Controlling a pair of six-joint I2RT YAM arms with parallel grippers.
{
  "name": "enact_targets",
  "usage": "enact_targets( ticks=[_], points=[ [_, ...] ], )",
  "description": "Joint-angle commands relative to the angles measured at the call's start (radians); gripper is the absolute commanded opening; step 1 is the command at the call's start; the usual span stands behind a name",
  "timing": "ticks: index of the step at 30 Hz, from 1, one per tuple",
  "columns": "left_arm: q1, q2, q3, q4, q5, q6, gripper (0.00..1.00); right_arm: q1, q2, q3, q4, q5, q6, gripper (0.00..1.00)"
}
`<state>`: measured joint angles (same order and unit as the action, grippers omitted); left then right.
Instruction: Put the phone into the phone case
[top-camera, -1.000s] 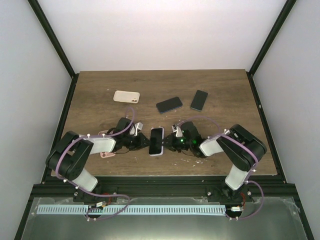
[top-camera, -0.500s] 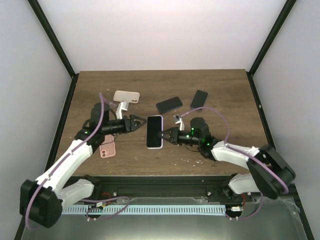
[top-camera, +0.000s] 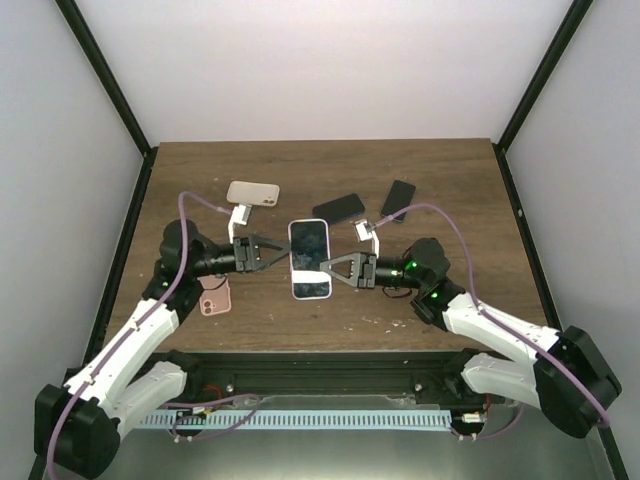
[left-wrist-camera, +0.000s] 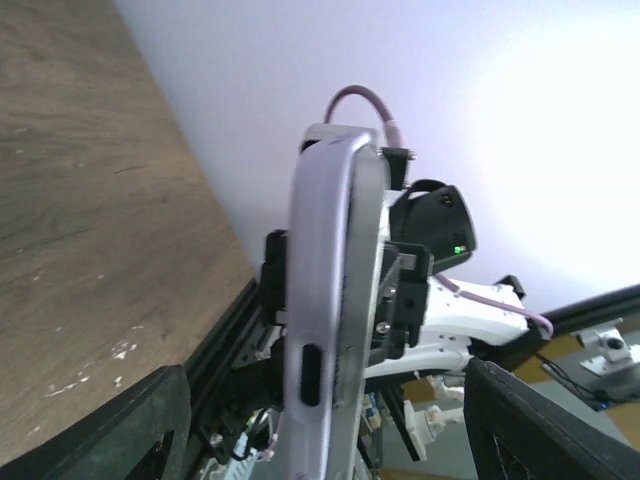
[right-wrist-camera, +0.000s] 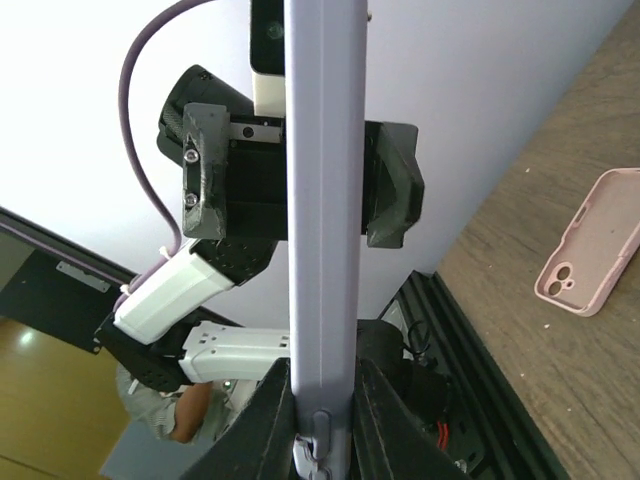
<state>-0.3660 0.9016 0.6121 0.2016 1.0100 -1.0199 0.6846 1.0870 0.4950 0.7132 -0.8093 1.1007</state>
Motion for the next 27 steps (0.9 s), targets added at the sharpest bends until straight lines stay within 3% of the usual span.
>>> enact_targets(
  ticks=[1,11,15,21,27],
  points=[
    [0.003,0.004,-0.006,0.166,0.069,-0.085,0.74,0.01,-0.008,0.02,0.136,-0.053,0.036,0.1],
    [0.003,0.04,-0.015,0.239,0.067,-0.124,0.49,0.022,0.032,0.031,0.141,-0.083,0.036,0.1],
    [0.004,0.05,-0.019,0.226,0.055,-0.117,0.26,0.026,0.038,0.031,0.148,-0.088,0.036,0.1],
    [0.004,0.057,-0.023,0.227,0.053,-0.115,0.01,0.027,0.038,0.024,0.146,-0.083,0.038,0.12],
    [0.003,0.048,0.016,0.064,0.034,-0.019,0.0,0.027,0.039,0.028,0.126,-0.073,0.032,0.17]
  ],
)
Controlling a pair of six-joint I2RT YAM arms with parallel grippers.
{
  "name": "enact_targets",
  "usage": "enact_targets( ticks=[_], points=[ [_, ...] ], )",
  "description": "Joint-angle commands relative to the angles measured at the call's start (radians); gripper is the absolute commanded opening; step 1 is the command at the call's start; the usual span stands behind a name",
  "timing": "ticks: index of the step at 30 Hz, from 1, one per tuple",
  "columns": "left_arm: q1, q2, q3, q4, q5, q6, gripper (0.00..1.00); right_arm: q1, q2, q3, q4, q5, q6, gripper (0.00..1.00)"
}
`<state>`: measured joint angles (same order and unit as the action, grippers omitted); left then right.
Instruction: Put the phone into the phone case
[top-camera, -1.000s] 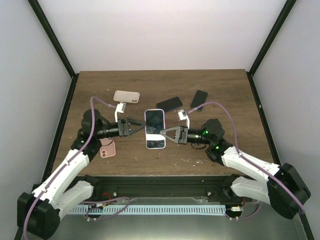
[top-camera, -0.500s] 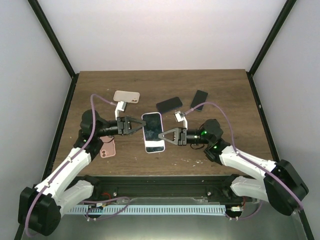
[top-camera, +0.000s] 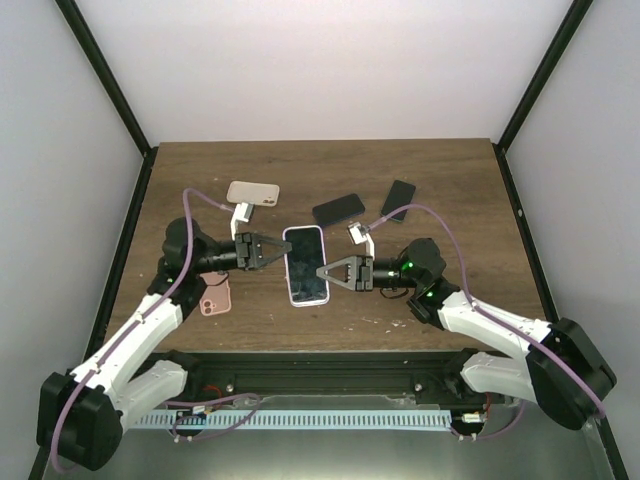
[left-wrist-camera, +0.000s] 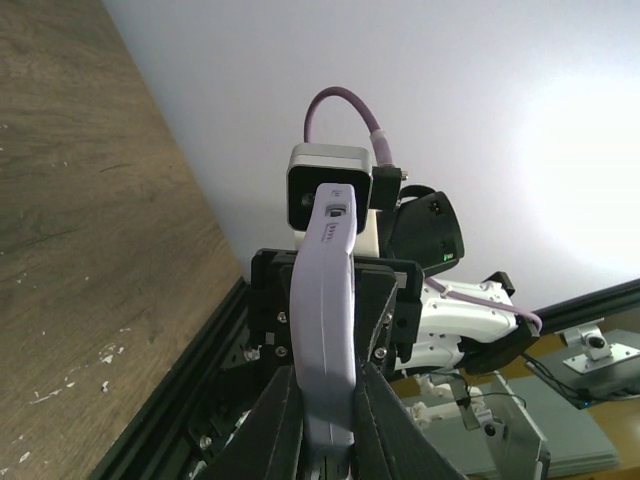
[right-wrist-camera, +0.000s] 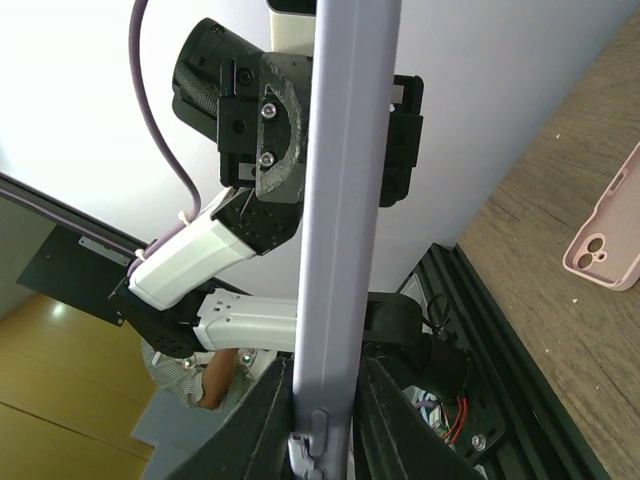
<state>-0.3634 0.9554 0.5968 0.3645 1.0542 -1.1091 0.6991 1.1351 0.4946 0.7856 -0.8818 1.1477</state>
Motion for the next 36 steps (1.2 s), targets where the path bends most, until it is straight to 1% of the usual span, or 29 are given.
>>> enact_targets(
  ticks=[1,2,3,4,7,8,9,11,12,17,19,20,21,22,23,25,29,31,33,36],
  points=[
    [0.001,-0.009,0.03,-0.1,-0.012,0.071,0.0,0.013,-0.006,0.03,0.053,0.0,-0.014,0.16],
    [0.001,-0.012,0.032,-0.101,-0.012,0.069,0.0,0.013,-0.003,0.03,0.057,-0.005,-0.014,0.14],
    [0.001,-0.015,0.033,-0.102,-0.009,0.064,0.06,0.013,0.0,0.03,0.065,-0.013,-0.011,0.12],
    [0.001,-0.017,0.036,-0.104,-0.009,0.057,0.17,0.013,0.002,0.029,0.079,-0.02,-0.005,0.11],
    [0.001,-0.026,0.036,-0.083,-0.002,0.036,0.42,0.014,0.001,0.024,0.114,-0.03,0.011,0.11],
    [0.001,-0.029,0.035,-0.072,-0.003,0.028,0.48,0.014,0.001,0.025,0.118,-0.033,0.014,0.11],
    [0.001,-0.032,0.032,-0.062,-0.003,0.023,0.5,0.016,-0.002,0.025,0.122,-0.035,0.015,0.11],
    [0.001,-0.03,0.026,-0.046,-0.006,0.013,0.5,0.017,-0.006,0.025,0.121,-0.038,0.015,0.11],
    [0.001,-0.027,0.024,-0.036,-0.006,0.007,0.48,0.019,-0.006,0.027,0.119,-0.043,0.014,0.11],
    [0.001,-0.014,0.013,0.034,-0.018,-0.037,0.31,0.025,0.0,0.03,0.079,-0.054,-0.005,0.11],
    [0.001,-0.012,0.017,0.03,-0.028,-0.036,0.24,0.027,-0.003,0.027,0.062,-0.05,-0.011,0.11],
    [0.001,-0.013,0.022,0.013,-0.034,-0.016,0.19,0.028,-0.003,0.026,0.058,-0.049,-0.012,0.11],
    [0.001,-0.012,0.029,-0.004,-0.04,0.005,0.12,0.028,-0.005,0.025,0.053,-0.047,-0.014,0.11],
    [0.001,-0.009,0.036,-0.065,-0.048,0.027,0.02,0.028,-0.006,0.025,0.051,-0.043,-0.014,0.12],
    [0.001,-0.005,0.044,-0.106,-0.058,0.053,0.0,0.028,-0.008,0.027,0.046,-0.038,-0.015,0.14],
    [0.001,0.008,0.066,-0.182,-0.065,0.104,0.0,0.028,-0.011,0.032,0.031,-0.023,-0.017,0.17],
    [0.001,0.02,0.078,-0.22,-0.065,0.13,0.0,0.028,-0.008,0.047,0.004,0.006,-0.018,0.2],
    [0.001,0.022,0.084,-0.228,-0.06,0.133,0.0,0.028,-0.005,0.052,0.002,0.016,-0.013,0.18],
    [0.001,0.022,0.093,-0.24,-0.054,0.133,0.01,0.029,-0.004,0.054,0.005,0.031,0.0,0.12],
    [0.001,0.019,0.107,-0.266,-0.044,0.134,0.23,0.028,-0.009,0.044,0.027,0.073,0.026,0.09]
  ],
)
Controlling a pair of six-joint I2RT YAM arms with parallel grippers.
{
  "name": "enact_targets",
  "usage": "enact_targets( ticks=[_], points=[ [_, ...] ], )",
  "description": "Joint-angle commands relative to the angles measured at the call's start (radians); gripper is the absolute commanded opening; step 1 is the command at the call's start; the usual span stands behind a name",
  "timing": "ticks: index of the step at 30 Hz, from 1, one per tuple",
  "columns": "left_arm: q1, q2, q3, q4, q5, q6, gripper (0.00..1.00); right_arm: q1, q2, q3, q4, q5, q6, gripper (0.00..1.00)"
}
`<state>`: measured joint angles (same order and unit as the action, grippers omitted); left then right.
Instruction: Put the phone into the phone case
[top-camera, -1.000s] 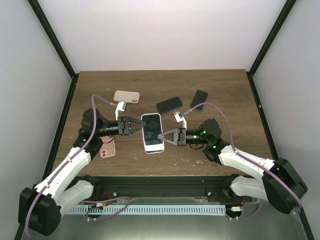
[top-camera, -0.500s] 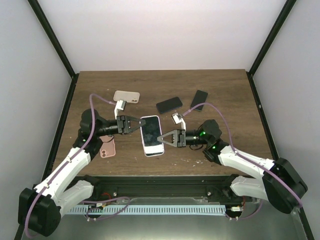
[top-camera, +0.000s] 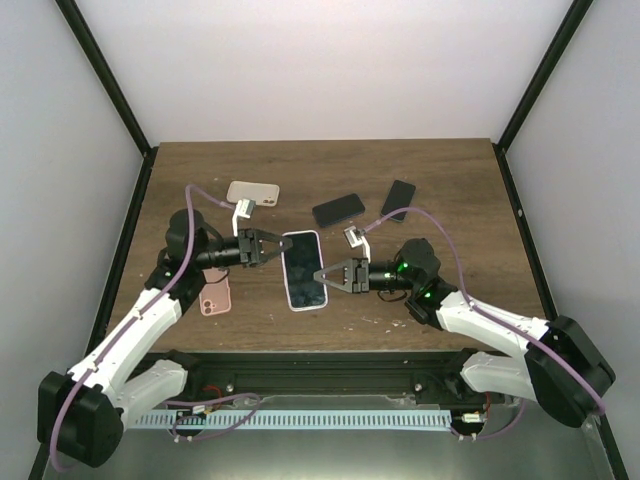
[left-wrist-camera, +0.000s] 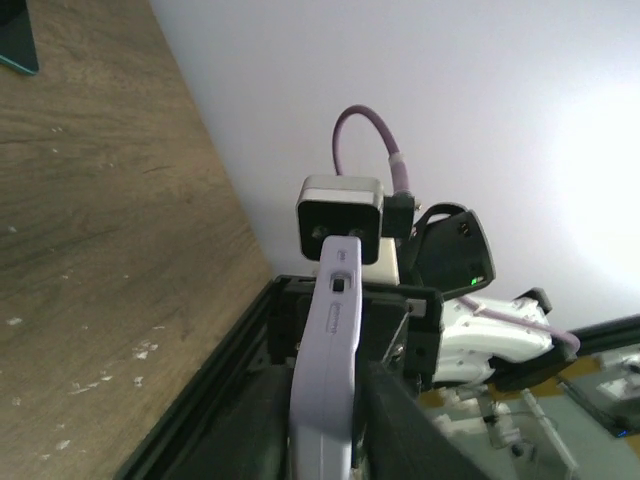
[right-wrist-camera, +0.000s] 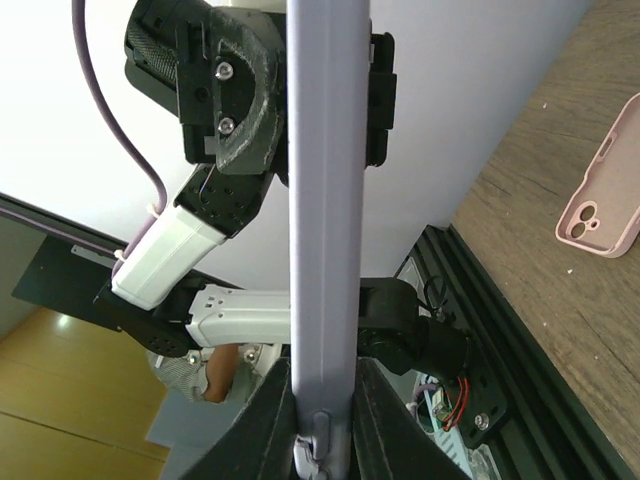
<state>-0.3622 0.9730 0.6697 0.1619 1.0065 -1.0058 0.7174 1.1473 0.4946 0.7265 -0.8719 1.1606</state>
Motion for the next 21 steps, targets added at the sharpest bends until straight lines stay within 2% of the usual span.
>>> enact_targets(
  ticks=[1,3,5,7,10,15,18,21],
  points=[
    [-0.001,0.0,0.037,-0.07,0.006,0.031,0.3,0.01,-0.024,0.039,0.097,0.078,0.024,0.08],
    [0.0,-0.005,0.034,-0.078,0.011,0.029,0.46,0.01,-0.028,0.037,0.111,0.112,0.041,0.08],
    [0.0,-0.012,0.019,-0.078,0.013,0.023,0.55,0.01,-0.035,0.038,0.123,0.151,0.054,0.08],
    [0.0,-0.018,-0.003,-0.045,0.026,0.002,0.59,0.01,-0.039,0.036,0.141,0.189,0.068,0.08],
    [0.0,-0.022,-0.04,0.016,0.055,-0.043,0.59,0.01,-0.041,0.049,0.145,0.232,0.073,0.08],
    [0.0,-0.021,-0.068,0.055,0.092,-0.068,0.49,0.009,-0.032,0.066,0.145,0.27,0.07,0.08],
    [0.0,-0.023,-0.068,0.04,0.092,-0.057,0.34,0.008,-0.02,0.068,0.149,0.277,0.072,0.08],
    [0.0,-0.018,-0.059,0.012,0.089,-0.026,0.12,0.009,-0.008,0.067,0.152,0.274,0.081,0.09]
  ],
)
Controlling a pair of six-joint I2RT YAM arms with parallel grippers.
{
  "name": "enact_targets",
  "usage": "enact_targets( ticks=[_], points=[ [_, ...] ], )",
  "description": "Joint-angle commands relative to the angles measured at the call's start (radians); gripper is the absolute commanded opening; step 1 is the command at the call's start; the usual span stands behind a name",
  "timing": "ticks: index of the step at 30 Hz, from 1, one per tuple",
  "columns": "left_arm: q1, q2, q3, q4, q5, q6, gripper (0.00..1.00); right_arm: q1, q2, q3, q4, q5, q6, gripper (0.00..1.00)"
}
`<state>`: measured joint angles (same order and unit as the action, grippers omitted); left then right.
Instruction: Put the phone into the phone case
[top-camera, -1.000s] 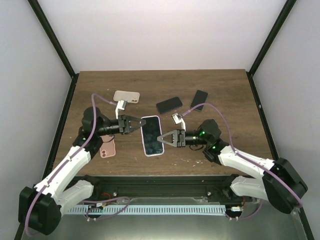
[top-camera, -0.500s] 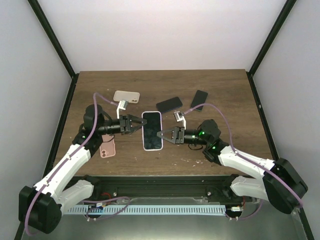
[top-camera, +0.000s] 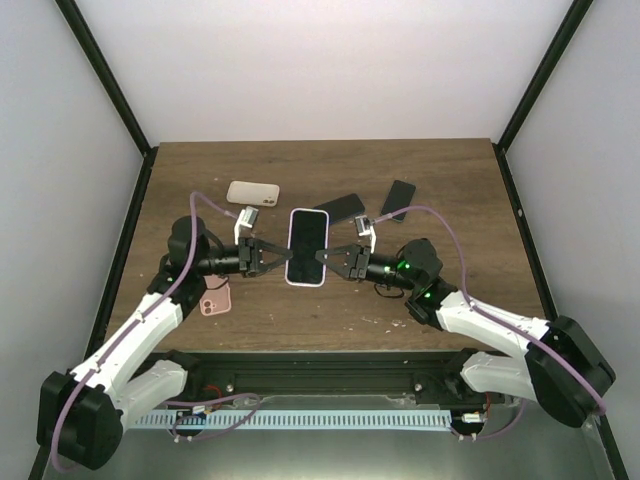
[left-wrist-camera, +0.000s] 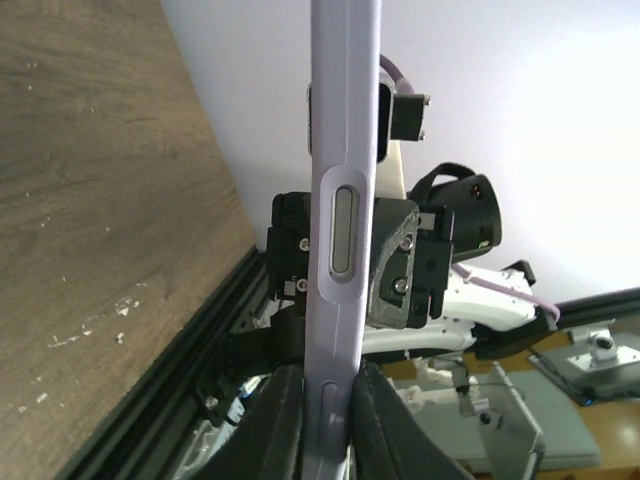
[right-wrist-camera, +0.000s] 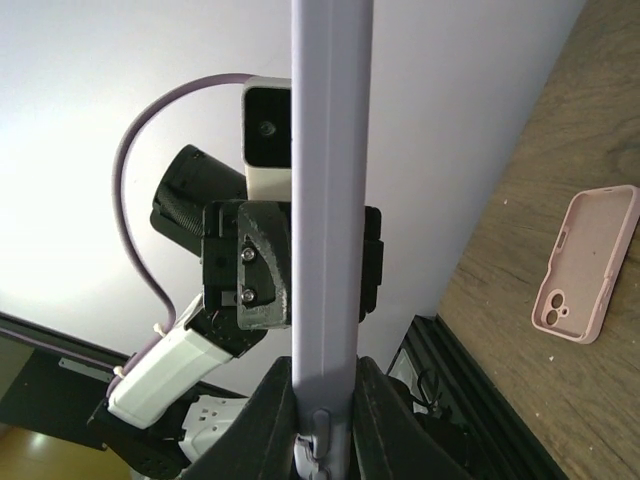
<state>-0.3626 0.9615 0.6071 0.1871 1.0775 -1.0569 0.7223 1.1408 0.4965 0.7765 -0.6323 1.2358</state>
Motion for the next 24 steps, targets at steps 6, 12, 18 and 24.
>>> enact_targets(
  ticks=[6,12,18,24],
  points=[
    [0.0,-0.002,0.057,-0.151,-0.011,0.135,0.0,0.004,0.008,0.059,0.107,0.036,0.014,0.12],
    [0.001,-0.021,0.089,-0.215,-0.017,0.162,0.21,0.003,-0.001,0.056,0.103,0.06,0.012,0.1],
    [0.001,-0.04,0.055,-0.19,0.007,0.098,0.53,0.003,-0.031,0.06,0.087,0.133,-0.011,0.09],
    [0.0,-0.043,0.003,-0.114,0.041,0.035,0.52,0.003,-0.056,0.064,0.045,0.203,-0.038,0.09]
  ],
)
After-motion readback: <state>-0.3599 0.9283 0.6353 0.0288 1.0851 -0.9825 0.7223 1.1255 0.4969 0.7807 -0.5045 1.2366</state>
